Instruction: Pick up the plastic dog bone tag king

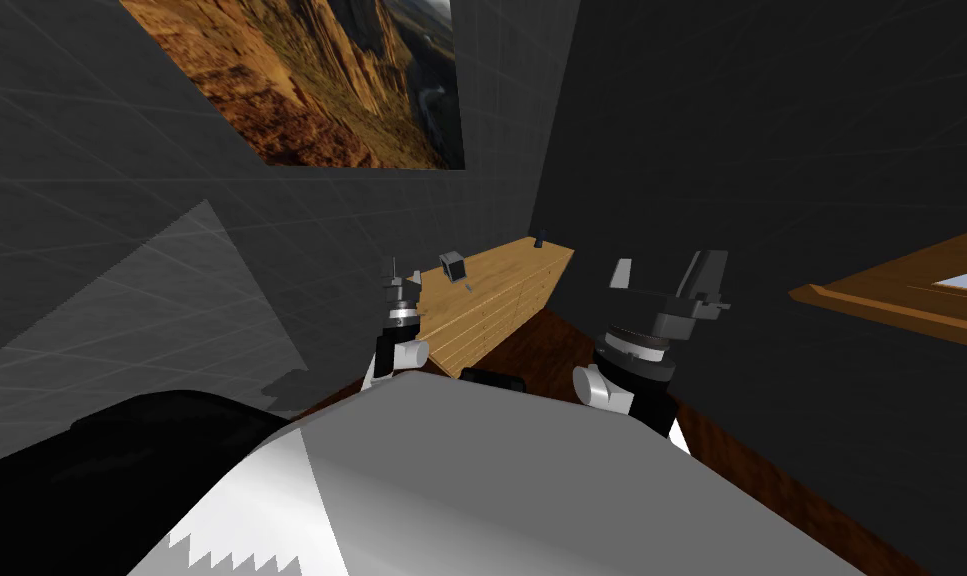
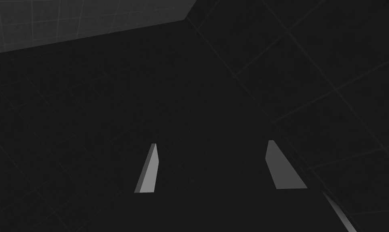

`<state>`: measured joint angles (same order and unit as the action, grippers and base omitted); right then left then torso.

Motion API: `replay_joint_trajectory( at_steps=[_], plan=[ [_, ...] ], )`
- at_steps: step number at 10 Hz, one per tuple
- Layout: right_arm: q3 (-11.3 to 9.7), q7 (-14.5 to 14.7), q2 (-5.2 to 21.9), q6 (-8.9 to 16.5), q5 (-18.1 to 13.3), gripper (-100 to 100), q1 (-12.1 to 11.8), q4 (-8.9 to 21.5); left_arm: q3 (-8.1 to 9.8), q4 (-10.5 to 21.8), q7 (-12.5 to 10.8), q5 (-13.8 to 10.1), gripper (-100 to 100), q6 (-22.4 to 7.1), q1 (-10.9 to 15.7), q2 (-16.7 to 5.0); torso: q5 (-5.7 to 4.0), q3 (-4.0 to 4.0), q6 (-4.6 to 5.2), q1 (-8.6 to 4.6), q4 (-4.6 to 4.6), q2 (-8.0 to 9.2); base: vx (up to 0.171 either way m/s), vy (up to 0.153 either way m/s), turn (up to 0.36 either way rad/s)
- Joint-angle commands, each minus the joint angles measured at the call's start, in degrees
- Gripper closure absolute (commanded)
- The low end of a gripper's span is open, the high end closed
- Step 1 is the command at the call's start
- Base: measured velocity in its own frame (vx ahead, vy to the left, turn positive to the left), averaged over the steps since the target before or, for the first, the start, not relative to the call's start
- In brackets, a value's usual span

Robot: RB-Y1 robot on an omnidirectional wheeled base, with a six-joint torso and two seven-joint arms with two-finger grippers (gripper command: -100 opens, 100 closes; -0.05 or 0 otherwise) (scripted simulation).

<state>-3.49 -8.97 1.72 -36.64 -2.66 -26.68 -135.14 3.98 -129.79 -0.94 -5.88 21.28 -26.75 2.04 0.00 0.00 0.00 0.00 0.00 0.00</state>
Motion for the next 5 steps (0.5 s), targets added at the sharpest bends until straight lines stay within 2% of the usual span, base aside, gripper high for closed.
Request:
replay_joint_trajectory(
  at_steps=[1,5],
  plan=[
    [0.0,0.0,0.0,0.0,0.0,0,0.0,0.0,0.51,0.04,0.39,-0.15,-100,-0.5,-0.32,-1.88,0.0,0.0,0.0,0.0,0.0,0.0,0.004,-0.01,-0.036],
    [0.0,0.0,0.0,0.0,0.0,0,0.0,0.0,3.37,0.34,2.64,-1.14,-100,-3.64,-2.18,-8.28,-0.03,-0.02,0.01,-0.12,-0.01,-0.04,0.013,-0.034,-0.061]
  ],
)
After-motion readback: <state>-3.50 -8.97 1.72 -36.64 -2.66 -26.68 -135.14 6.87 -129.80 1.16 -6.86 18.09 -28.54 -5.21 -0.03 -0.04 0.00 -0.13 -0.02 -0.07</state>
